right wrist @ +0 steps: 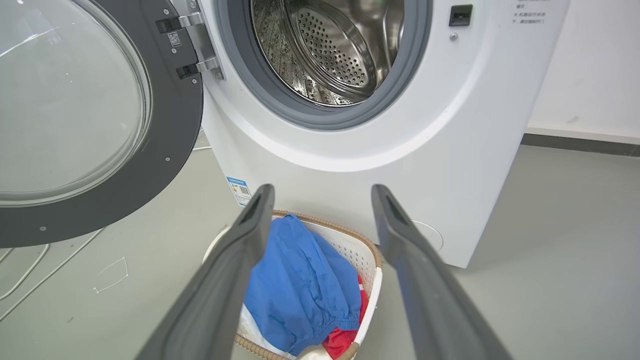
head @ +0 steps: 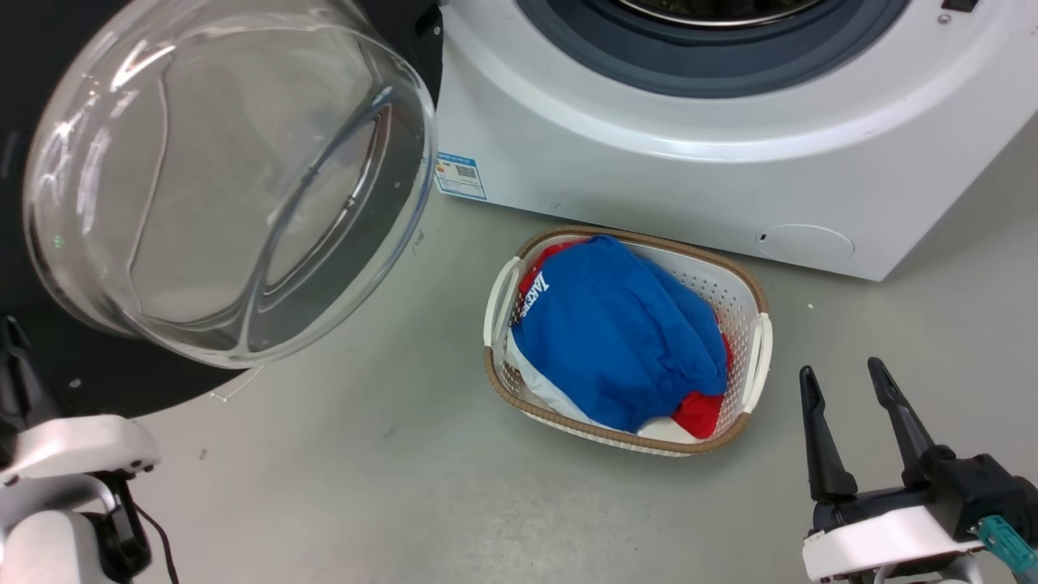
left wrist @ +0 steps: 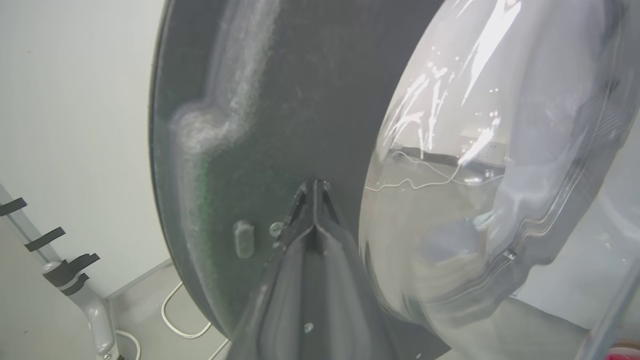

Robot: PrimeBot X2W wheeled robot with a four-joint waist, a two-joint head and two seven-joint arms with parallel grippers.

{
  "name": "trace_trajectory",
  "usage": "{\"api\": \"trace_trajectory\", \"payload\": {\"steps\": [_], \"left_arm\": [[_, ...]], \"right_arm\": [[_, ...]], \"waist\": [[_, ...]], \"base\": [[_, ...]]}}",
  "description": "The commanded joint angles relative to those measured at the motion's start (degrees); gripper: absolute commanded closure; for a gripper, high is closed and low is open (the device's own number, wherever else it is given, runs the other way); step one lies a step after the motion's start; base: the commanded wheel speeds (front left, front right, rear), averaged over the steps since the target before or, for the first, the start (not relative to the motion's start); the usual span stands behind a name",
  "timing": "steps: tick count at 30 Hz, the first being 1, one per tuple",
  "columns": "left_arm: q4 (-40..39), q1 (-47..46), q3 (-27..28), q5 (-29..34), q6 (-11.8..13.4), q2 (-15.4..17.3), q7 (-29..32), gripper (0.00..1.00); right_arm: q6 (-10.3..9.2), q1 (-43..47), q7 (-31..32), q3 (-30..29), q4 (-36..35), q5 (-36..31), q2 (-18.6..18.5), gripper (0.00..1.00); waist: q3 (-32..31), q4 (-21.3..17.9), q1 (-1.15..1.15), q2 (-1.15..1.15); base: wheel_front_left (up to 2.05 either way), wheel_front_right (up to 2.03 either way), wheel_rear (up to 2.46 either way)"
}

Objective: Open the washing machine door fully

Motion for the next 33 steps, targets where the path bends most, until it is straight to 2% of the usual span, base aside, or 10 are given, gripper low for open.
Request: {"api": "trace_trajectory", "payload": {"steps": [1,7,12,26,33], "left_arm": [[0.44,-1.28,0.81,0.04,-0.28,0.46,0.15,1.00],[3.15,-4.01,4.38,0.38,-1.72,1.13,0.15,1.00],[4.81,-5.08,6.73,1.14,-1.96,0.64,0.16,1.00],[7.89,-8.03,10.30,2.74,-3.73,0.55,0.15,1.00],[7.02,-6.23,9.85,4.55,-4.73,-0.80,0.15,1.00]], "right_arm": [[-0.01,-0.86,-0.10,-0.13,-0.05,-0.46,0.09,0.00],[-0.01,-1.24,-0.10,-0.29,-0.09,-0.59,0.09,0.00],[-0.01,-1.51,-0.10,-0.32,-0.19,-0.56,0.09,0.00],[-0.01,-2.16,-0.09,0.02,0.05,-0.73,0.09,0.00],[-0.01,-1.33,-0.09,0.15,0.85,0.18,0.09,0.00]], "waist": [[0.40,-0.39,-0.01,0.00],[1.13,-1.40,-0.01,0.00],[1.37,-1.99,-0.01,0.00],[1.70,-2.20,-0.01,0.00],[-0.27,-2.46,-0.01,0.00]], "base": [[0.00,0.00,0.00],[0.00,0.00,0.00],[0.00,0.00,0.00],[0.00,0.00,0.00],[0.00,0.00,0.00]]}}
